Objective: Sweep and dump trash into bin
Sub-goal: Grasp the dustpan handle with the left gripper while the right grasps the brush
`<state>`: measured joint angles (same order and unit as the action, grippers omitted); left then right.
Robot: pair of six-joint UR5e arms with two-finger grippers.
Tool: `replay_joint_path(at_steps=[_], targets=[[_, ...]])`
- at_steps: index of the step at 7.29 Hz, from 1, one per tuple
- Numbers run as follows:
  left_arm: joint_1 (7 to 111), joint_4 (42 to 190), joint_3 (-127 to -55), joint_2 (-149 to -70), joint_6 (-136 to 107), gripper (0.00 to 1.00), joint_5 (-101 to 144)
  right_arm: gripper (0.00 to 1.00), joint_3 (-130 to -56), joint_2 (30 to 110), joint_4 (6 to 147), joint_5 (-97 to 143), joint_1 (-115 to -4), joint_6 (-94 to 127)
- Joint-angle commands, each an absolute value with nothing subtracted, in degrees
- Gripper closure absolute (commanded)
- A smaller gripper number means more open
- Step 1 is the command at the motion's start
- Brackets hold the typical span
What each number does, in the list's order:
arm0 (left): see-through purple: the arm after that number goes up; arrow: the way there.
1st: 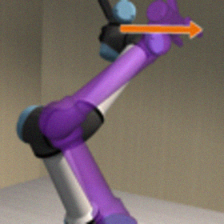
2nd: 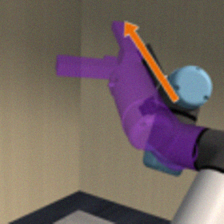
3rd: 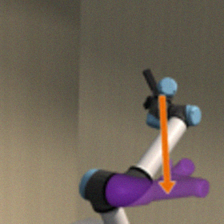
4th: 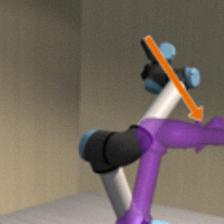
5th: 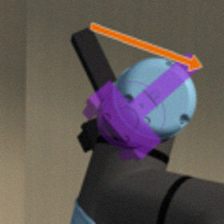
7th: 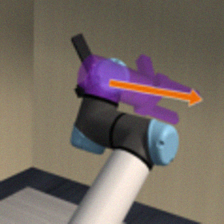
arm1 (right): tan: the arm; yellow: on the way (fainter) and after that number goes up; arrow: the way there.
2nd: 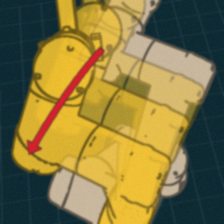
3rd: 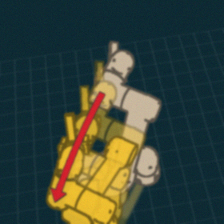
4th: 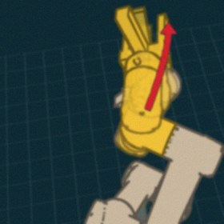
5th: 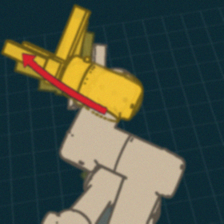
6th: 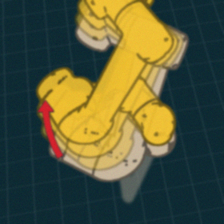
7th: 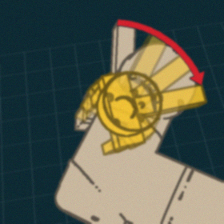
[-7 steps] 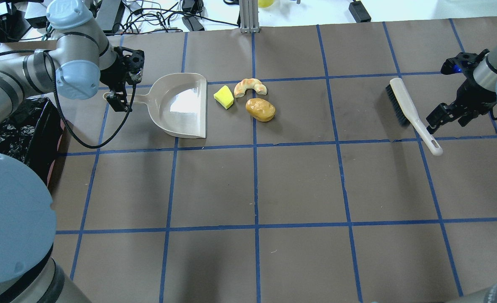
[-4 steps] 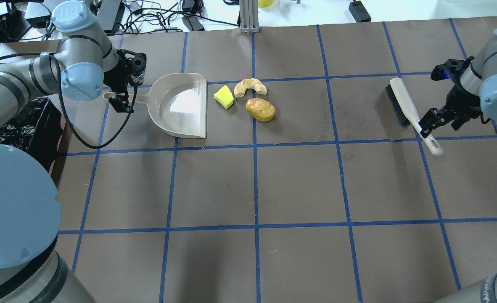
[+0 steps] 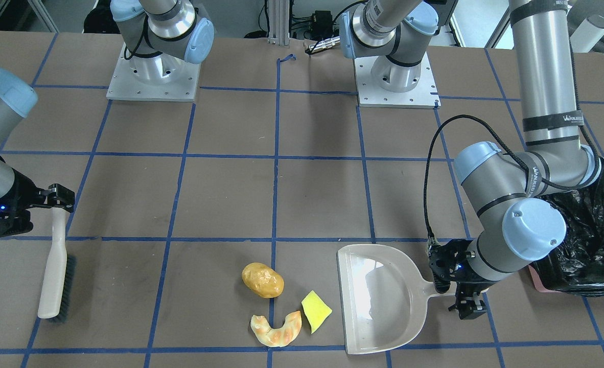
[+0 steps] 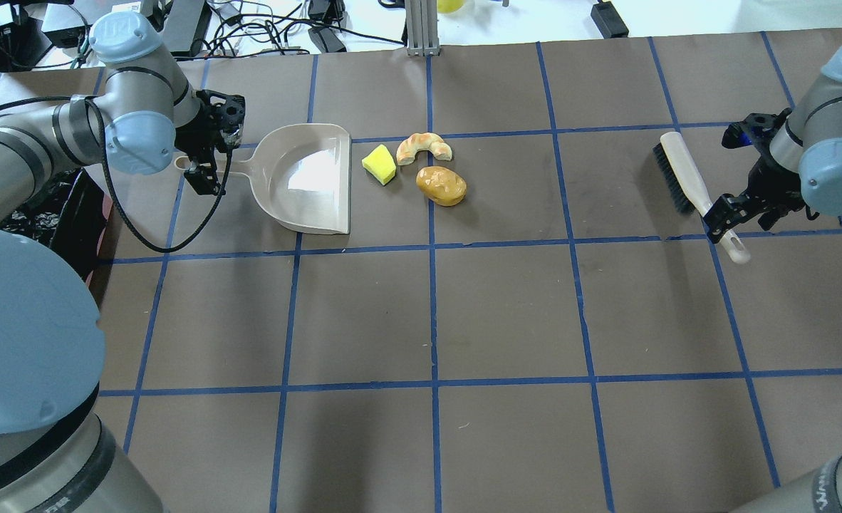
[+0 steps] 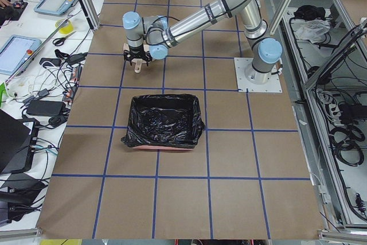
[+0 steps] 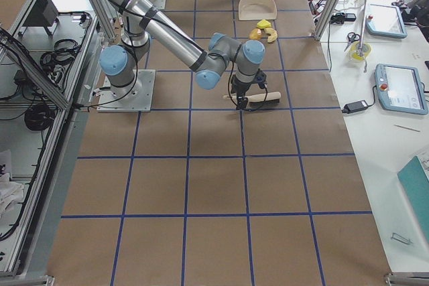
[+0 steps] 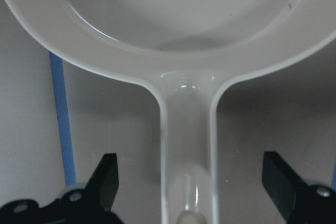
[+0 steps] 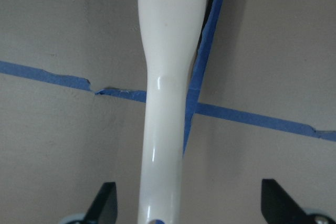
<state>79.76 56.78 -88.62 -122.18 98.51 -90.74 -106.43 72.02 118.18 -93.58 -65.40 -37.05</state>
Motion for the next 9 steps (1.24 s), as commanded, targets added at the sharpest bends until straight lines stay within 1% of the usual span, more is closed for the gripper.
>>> replay_joint_path(at_steps=[1, 2, 3, 6, 7, 8, 9], targets=[[79.7, 56.8, -88.6, -122.0, 97.9, 0.80, -90.7, 0.07, -106.5, 71.9, 118.2, -93.7, -67.1, -35.4], [79.7, 56.8, -88.6, -121.9, 97.7, 0.98, -90.8, 0.11, -106.5, 71.3, 118.2, -93.7, -67.1, -35.5], [79.8, 56.8, -88.7, -121.6, 97.6, 1.00, -90.9, 0.20, -106.3, 71.1, 118.2, -93.7, -67.1, -35.6], [80.3, 56.9, -88.8, -121.2, 97.8, 1.00, -91.0, 0.19, -106.2, 71.1, 118.2, -93.9, -67.1, -35.6], [80.3, 57.0, -88.8, -121.2, 97.9, 1.00, -91.0, 0.21, -106.2, 71.1, 118.2, -93.9, -67.1, -35.4], [80.4, 57.0, -88.7, -121.4, 98.2, 1.00, -91.9, 0.27, -106.2, 71.1, 118.3, -93.9, -67.0, -35.4], [80.9, 56.8, -88.6, -121.5, 98.4, 1.00, -95.2, 0.37, -106.2, 71.1, 118.2, -94.0, -67.0, -35.3]])
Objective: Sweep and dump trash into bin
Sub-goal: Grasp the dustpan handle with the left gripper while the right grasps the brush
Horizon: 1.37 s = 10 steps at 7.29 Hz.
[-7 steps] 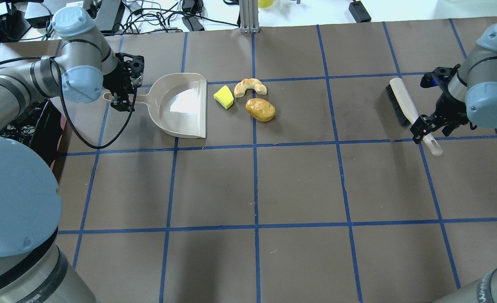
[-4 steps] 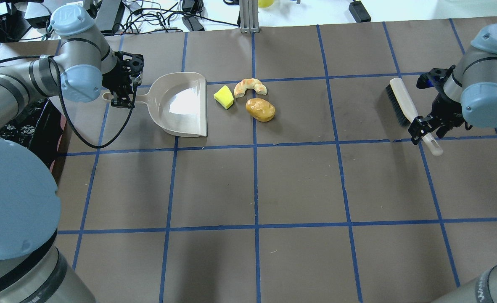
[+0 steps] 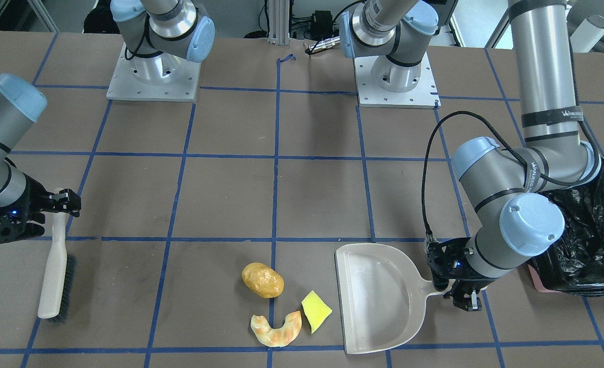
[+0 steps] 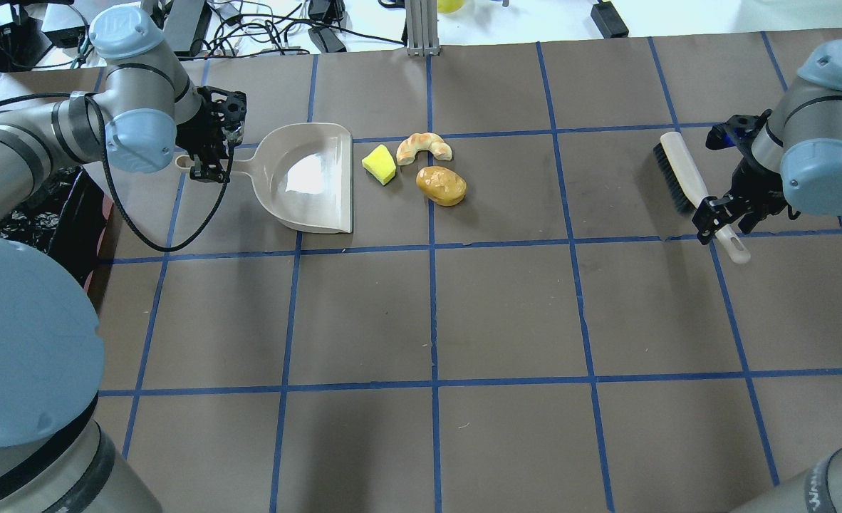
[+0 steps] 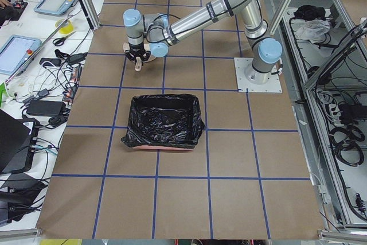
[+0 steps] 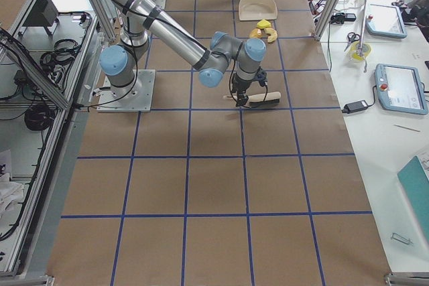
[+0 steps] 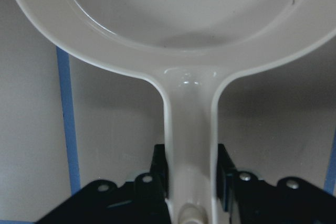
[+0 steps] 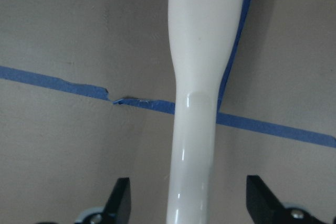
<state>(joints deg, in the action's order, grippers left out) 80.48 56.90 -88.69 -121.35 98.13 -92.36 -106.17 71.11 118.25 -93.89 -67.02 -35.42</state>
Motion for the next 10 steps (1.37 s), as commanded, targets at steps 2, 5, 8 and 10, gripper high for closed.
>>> replay_joint_path(at_steps=[2, 5, 8, 10], targets=[[81.2, 56.9, -88.8, -121.5, 98.7, 1.00, -95.4, 0.37, -106.1, 70.9, 118.3, -94.0, -67.0, -35.2], [82.0, 56.9, -88.8, -121.4, 98.7, 1.00, -95.4, 0.66, -106.1, 70.9, 118.3, -93.9, -67.0, -35.2], [82.1, 56.9, -88.6, -121.5, 98.7, 1.00, -95.5, 1.00, -105.6, 71.0, 118.2, -94.0, -67.0, -35.0], [82.1, 56.8, -88.7, -121.6, 99.1, 1.00, -95.5, 1.00, -102.6, 71.2, 115.1, -94.7, -68.2, -28.9]])
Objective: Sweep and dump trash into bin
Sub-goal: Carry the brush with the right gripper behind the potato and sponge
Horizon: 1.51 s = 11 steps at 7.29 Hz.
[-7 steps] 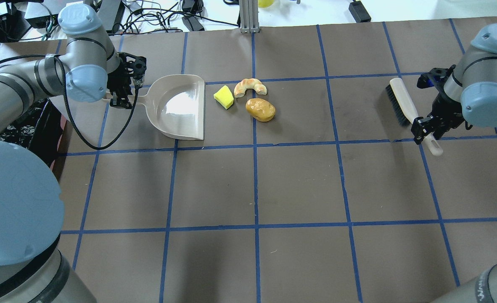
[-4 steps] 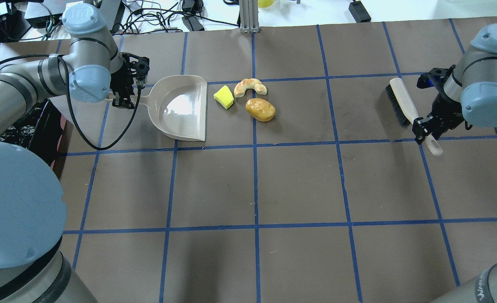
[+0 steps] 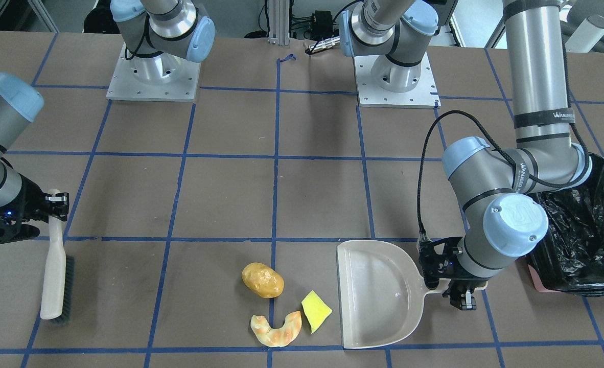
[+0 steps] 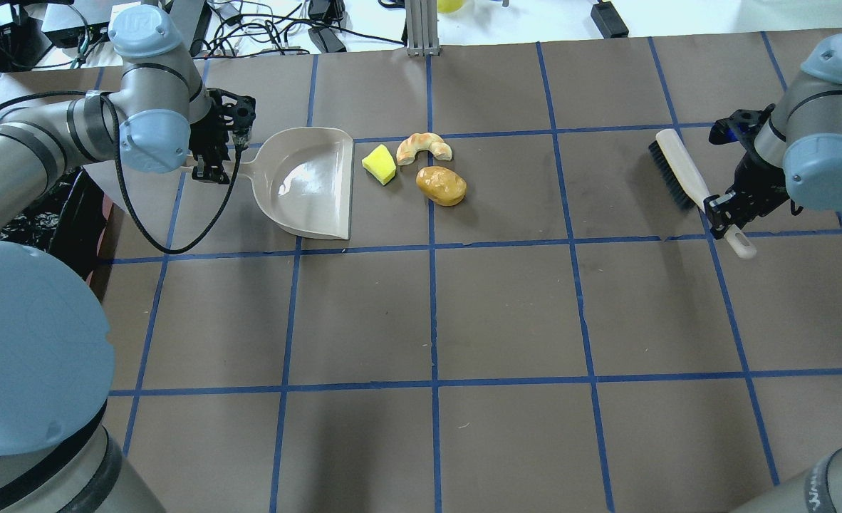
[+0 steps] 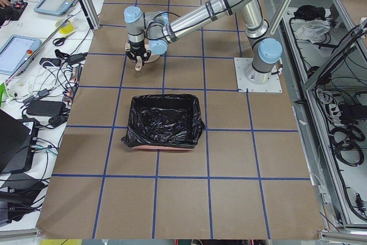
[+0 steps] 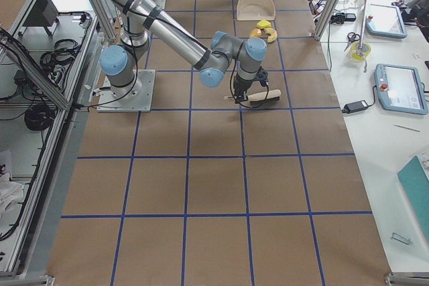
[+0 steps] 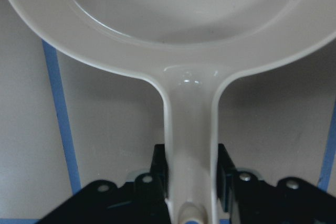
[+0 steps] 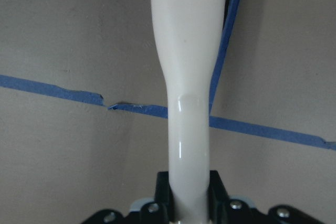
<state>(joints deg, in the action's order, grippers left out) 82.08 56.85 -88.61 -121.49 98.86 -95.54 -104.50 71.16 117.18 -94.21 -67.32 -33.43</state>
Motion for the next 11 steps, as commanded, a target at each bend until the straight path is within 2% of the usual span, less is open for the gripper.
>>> replay_joint_path(at_steps=[1, 7, 11], targets=[[82.1, 56.8, -88.6, -121.5, 99.1, 1.00, -95.5, 1.00, -101.0, 71.3, 112.8, -94.3, -72.2, -21.0], [82.1, 56.8, -88.7, -121.3, 99.1, 1.00, -95.4, 1.00, -96.2, 69.2, 109.5, -88.5, -91.8, 3.9], [82.1, 56.8, -88.9, -121.2, 99.1, 1.00, -95.5, 1.00, -95.1, 66.5, 110.0, -85.7, -96.4, 8.5]])
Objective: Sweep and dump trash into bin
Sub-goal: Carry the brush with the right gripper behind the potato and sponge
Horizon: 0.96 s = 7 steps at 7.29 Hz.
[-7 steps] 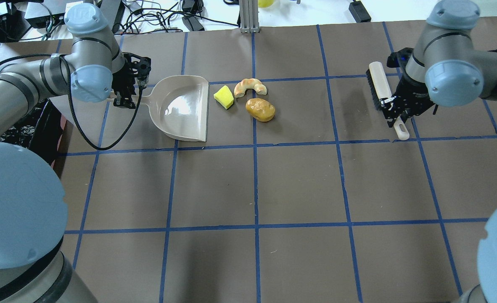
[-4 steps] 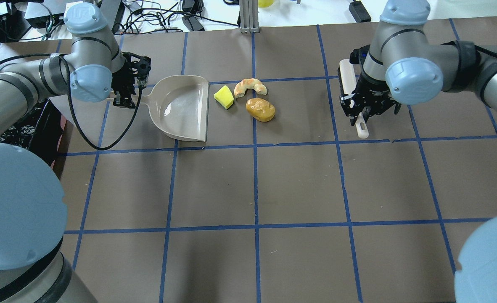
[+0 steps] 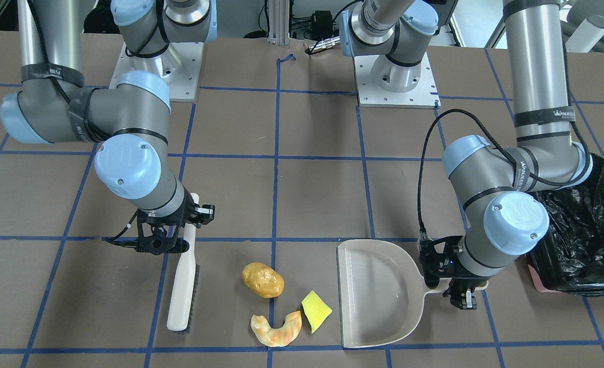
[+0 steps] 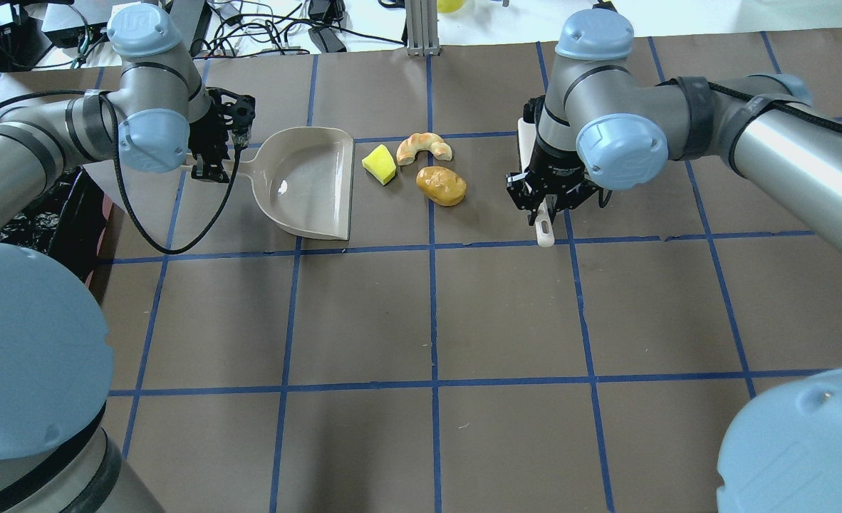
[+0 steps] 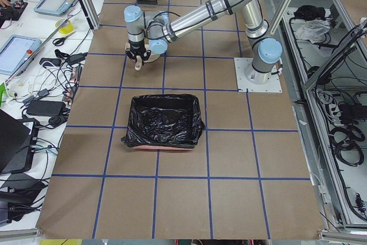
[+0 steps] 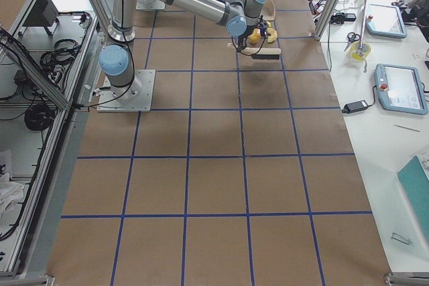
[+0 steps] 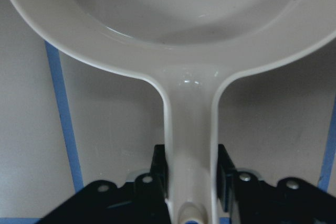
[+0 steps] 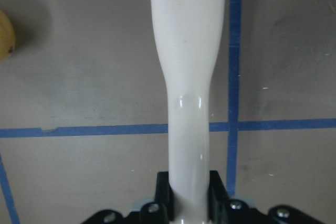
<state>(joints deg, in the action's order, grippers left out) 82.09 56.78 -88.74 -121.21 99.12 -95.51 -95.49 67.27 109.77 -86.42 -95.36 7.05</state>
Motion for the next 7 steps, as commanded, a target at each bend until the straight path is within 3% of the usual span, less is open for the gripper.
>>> replay_joint_path(at_steps=[1, 7], targets=[[82.1, 56.8, -88.9, -121.3, 99.1, 1.00, -95.5, 1.00, -93.7, 65.7, 109.9, -85.8, -97.7, 9.9], [82.3, 56.8, -88.9, -121.4, 98.8, 1.00, -95.5, 1.00, -89.4, 61.4, 110.5, -84.2, -101.6, 13.9]])
